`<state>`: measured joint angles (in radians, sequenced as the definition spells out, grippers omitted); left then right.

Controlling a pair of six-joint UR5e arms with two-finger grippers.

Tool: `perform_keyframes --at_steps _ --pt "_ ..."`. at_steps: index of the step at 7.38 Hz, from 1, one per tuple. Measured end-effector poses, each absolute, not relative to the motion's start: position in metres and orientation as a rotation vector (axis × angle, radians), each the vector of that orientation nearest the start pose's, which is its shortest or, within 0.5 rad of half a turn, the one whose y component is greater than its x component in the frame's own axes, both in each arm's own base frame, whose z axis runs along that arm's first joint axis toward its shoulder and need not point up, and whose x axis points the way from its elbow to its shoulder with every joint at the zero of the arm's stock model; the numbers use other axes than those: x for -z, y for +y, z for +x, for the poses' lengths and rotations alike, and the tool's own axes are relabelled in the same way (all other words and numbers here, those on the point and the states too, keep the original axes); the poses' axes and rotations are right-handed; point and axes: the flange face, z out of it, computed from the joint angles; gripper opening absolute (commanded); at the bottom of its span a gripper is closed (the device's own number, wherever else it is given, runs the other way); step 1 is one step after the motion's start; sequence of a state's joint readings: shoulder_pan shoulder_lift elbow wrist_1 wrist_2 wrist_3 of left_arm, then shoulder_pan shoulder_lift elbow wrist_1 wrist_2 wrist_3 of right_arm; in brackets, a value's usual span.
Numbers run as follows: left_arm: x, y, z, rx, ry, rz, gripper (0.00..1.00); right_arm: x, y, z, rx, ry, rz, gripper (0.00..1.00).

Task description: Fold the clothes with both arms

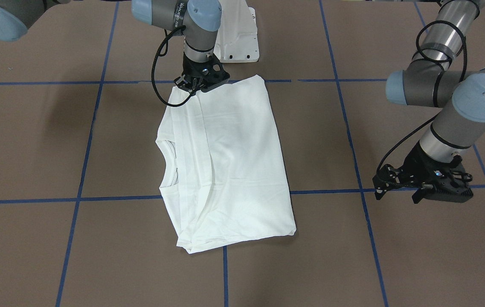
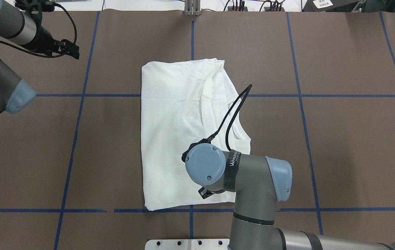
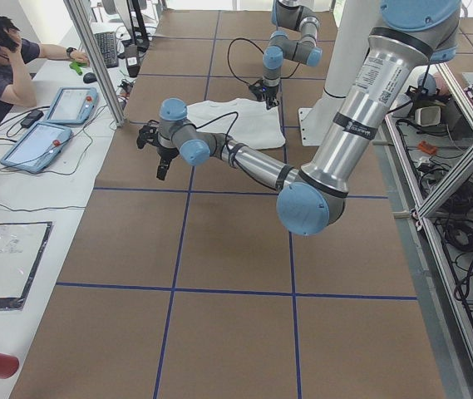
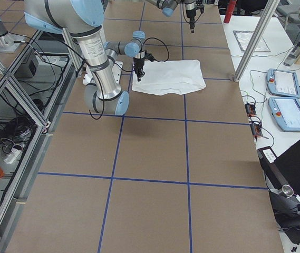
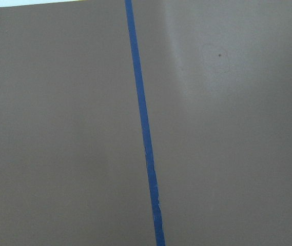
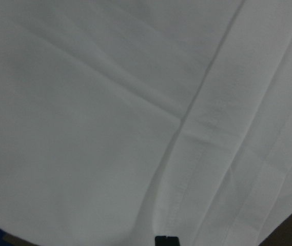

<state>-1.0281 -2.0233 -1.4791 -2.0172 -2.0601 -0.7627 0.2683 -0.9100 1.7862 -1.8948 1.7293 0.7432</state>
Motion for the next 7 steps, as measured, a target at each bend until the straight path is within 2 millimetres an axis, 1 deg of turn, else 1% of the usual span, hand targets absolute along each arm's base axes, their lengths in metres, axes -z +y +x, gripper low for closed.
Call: perform_keyframes --at_steps 1,2,4,5,6,7 --pt "-0.394 -0.631 0.28 0.011 0.849 0.345 1.0 -0.231 -0.288 -0.588 0.58 -0.556 0.158 0.0" --pt "-0.393 -0.63 0.28 0.013 0.854 0.342 1.0 -0.239 -0.292 -0.578 0.57 -0.55 0.158 0.0" --pt "-0.392 -0.63 0.28 0.014 0.859 0.337 1.0 -0.265 -0.289 -0.544 0.556 -0.539 0.154 0.0" --pt "-0.392 -0.63 0.28 0.014 0.86 0.337 1.0 -0.275 -0.286 -0.532 0.539 -0.536 0.148 0.69" --pt "-0.392 -0.63 0.28 0.014 0.86 0.336 1.0 -0.28 -0.282 -0.528 0.503 -0.534 0.134 1.0" --pt "-0.392 -0.63 0.28 0.014 0.859 0.337 1.0 -0.282 -0.275 -0.53 0.467 -0.535 0.12 1.0"
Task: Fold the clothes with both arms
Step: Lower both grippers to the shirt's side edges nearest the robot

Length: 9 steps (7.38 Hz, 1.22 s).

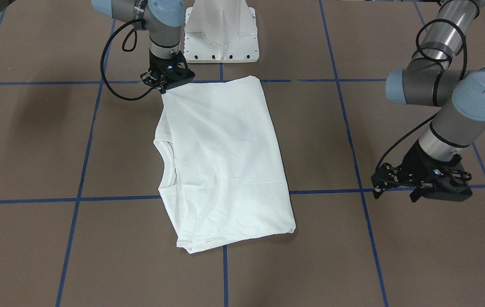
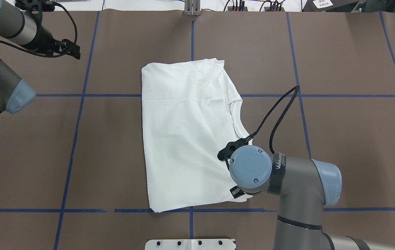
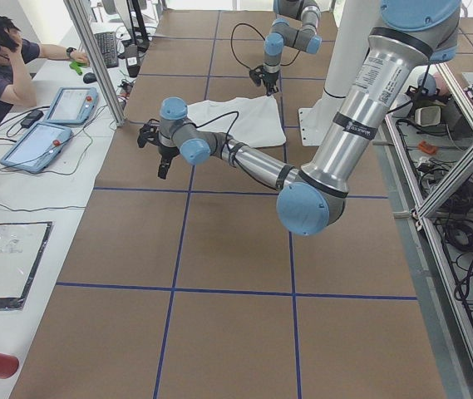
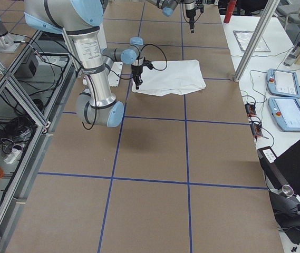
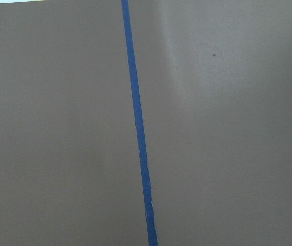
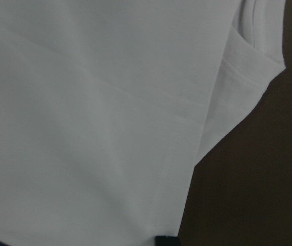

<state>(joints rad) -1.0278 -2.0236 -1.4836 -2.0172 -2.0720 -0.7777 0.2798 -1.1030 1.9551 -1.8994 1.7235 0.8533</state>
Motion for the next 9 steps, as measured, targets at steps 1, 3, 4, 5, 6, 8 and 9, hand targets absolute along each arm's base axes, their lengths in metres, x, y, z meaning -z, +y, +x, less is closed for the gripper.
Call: perform_keyframes --at_steps 1,3,4,5,6,8,9 --pt "-0.392 -0.63 0.281 0.013 0.86 0.337 1.0 -0.281 -0.271 -0.533 0.441 -0.541 0.113 1.0" --pt "-0.386 -0.626 0.285 0.002 0.867 0.342 1.0 -0.267 -0.292 -0.524 0.383 -0.567 0.125 1.0" --pt "-0.38 -0.614 0.296 -0.018 0.881 0.342 1.0 -0.256 -0.315 -0.511 0.34 -0.596 0.142 1.0" --pt "-0.37 -0.587 0.317 -0.029 0.909 0.325 1.0 -0.246 -0.34 -0.496 0.295 -0.651 0.17 1.0" --pt "-0.357 -0.553 0.342 -0.014 0.951 0.288 1.0 -0.242 -0.356 -0.483 0.246 -0.71 0.196 1.0" --pt "-0.327 -0.473 0.388 0.026 1.032 0.2 1.0 -0.25 -0.368 -0.469 0.118 -0.818 0.213 1.0" --pt "-0.318 -0.428 0.407 0.044 1.054 0.167 1.0 -0.262 -0.368 -0.461 0.082 -0.865 0.226 1.0"
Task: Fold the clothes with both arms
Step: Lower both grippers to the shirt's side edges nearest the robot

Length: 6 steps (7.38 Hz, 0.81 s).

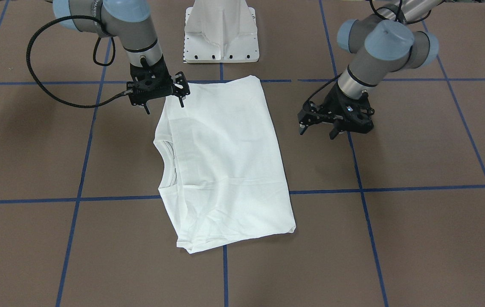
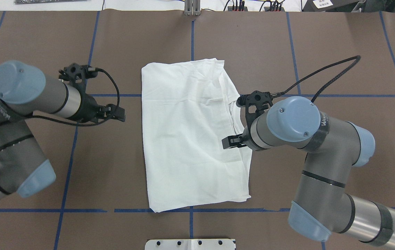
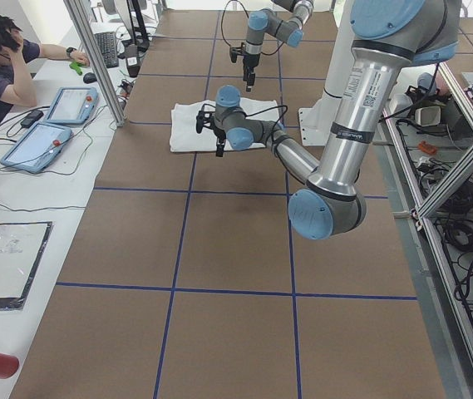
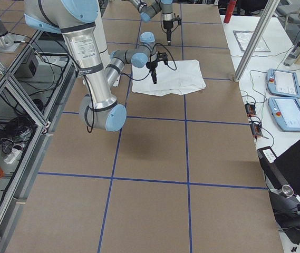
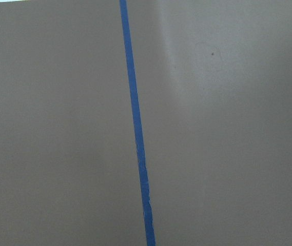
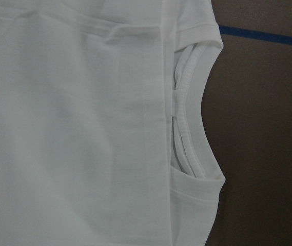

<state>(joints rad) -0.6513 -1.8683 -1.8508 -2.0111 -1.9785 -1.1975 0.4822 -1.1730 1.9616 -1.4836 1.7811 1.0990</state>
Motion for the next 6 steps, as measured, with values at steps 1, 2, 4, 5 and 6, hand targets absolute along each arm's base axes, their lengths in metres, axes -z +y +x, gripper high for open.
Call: perform_keyframes --at_steps 1,2,4,5,6 --pt "-0.31 -0.385 0.431 0.079 1.071 0.124 1.0 -0.271 -0.37 -0.455 0.059 -0.889 0.234 1.0" --pt "-0.305 -0.346 0.458 0.129 1.078 0.079 1.0 -0.276 -0.372 -0.452 0.041 -0.899 0.236 1.0" --pt "-0.303 -0.288 0.5 0.199 1.068 0.037 1.0 -0.277 -0.373 -0.45 0.027 -0.904 0.236 1.0" --pt "-0.303 -0.273 0.511 0.204 1.066 0.03 1.0 -0.277 -0.373 -0.45 0.026 -0.905 0.236 1.0" --pt "-0.3 -0.264 0.517 0.199 1.068 0.024 1.0 -0.277 -0.373 -0.449 0.026 -0.906 0.236 1.0"
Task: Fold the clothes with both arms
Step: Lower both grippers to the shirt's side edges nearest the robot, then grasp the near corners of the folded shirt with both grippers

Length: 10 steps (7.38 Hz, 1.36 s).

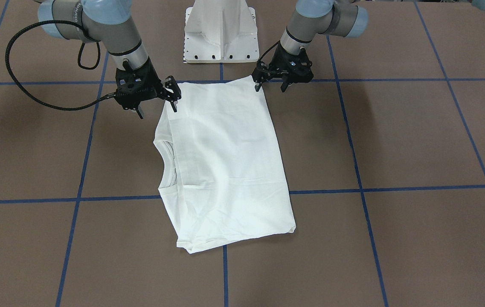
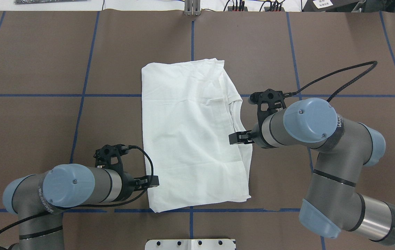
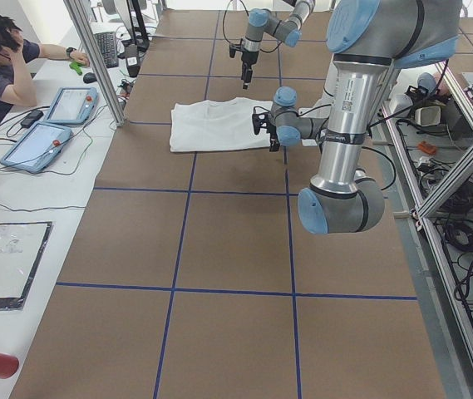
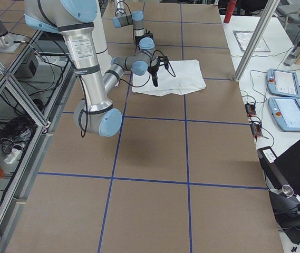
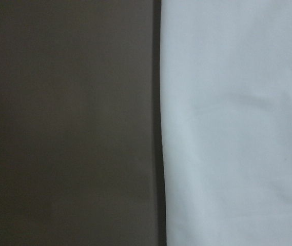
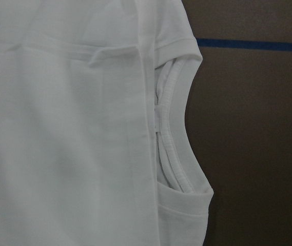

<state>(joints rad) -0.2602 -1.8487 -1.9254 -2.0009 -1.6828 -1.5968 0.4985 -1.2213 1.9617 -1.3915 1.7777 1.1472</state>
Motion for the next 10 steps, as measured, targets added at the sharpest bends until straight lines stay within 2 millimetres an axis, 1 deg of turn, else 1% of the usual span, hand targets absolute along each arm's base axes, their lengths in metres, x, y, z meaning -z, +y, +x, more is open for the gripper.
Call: perform_keyframes --at_steps 2,6,7,8,9,10 --pt "-0.298 -0.247 0.53 0.173 1.07 0.007 1.0 -0.277 -0.373 -0.449 0.026 -0.906 0.235 1.0" --pt "-0.293 -0.235 0.547 0.151 1.073 -0.005 1.0 -0.278 -0.372 -0.45 0.027 -0.904 0.234 1.0" --pt "-0.291 -0.235 0.552 0.149 1.074 -0.006 0.94 -0.278 -0.372 -0.449 0.027 -0.904 0.234 1.0" --pt "-0.288 -0.235 0.555 0.148 1.076 -0.006 0.7 -0.279 -0.372 -0.449 0.026 -0.904 0.233 1.0" --pt "-0.287 -0.235 0.557 0.148 1.077 -0.006 0.43 -0.279 -0.372 -0.449 0.026 -0.903 0.233 1.0" --pt "-0.287 -0.235 0.558 0.147 1.077 -0.006 0.28 -0.279 -0.372 -0.449 0.026 -0.902 0.233 1.0"
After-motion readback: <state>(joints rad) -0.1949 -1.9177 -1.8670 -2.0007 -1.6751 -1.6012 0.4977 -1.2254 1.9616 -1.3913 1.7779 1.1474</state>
